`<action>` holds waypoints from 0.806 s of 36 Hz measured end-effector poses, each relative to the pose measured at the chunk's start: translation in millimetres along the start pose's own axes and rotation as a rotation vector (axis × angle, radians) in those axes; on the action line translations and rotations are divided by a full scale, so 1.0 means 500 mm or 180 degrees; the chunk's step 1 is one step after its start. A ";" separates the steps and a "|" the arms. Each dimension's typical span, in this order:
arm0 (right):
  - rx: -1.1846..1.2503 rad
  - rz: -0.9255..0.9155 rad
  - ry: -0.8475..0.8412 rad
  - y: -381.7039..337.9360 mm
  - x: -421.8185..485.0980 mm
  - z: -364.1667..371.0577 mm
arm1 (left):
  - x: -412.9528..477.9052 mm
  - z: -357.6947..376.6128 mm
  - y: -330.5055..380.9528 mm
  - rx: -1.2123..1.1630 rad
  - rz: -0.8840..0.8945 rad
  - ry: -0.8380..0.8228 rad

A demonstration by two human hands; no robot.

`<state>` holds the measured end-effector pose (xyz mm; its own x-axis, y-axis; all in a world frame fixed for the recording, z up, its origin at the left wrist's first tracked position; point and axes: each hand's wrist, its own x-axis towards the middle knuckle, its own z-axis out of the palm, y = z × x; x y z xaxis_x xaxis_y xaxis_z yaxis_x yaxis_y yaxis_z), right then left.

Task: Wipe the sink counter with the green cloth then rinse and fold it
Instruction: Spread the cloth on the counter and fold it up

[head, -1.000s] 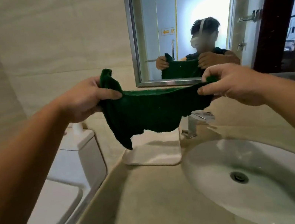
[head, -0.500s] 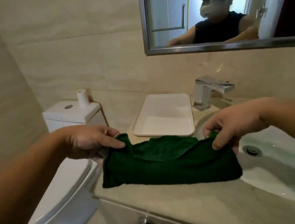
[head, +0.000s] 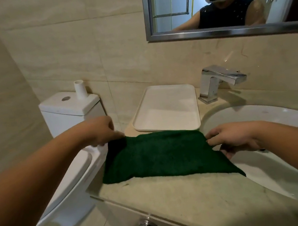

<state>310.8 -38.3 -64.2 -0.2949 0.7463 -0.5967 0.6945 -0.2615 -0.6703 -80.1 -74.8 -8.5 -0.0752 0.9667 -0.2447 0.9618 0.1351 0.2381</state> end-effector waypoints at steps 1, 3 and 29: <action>0.0007 -0.0027 0.0029 0.002 0.001 -0.004 | -0.001 -0.001 0.010 0.0108 0.0202 0.0200; -0.0018 -0.0083 0.0084 0.001 -0.002 -0.009 | -0.005 0.000 0.039 0.0080 0.0598 0.0399; -0.0165 -0.0996 -0.0411 -0.153 -0.183 -0.049 | -0.065 -0.010 0.288 -0.0856 0.2054 -0.0409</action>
<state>300.9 -71.5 52.5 -0.5774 0.7009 -0.4187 0.5886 0.0021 -0.8084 59.6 -85.4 38.5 0.5351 0.8408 -0.0816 0.7044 -0.3908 0.5926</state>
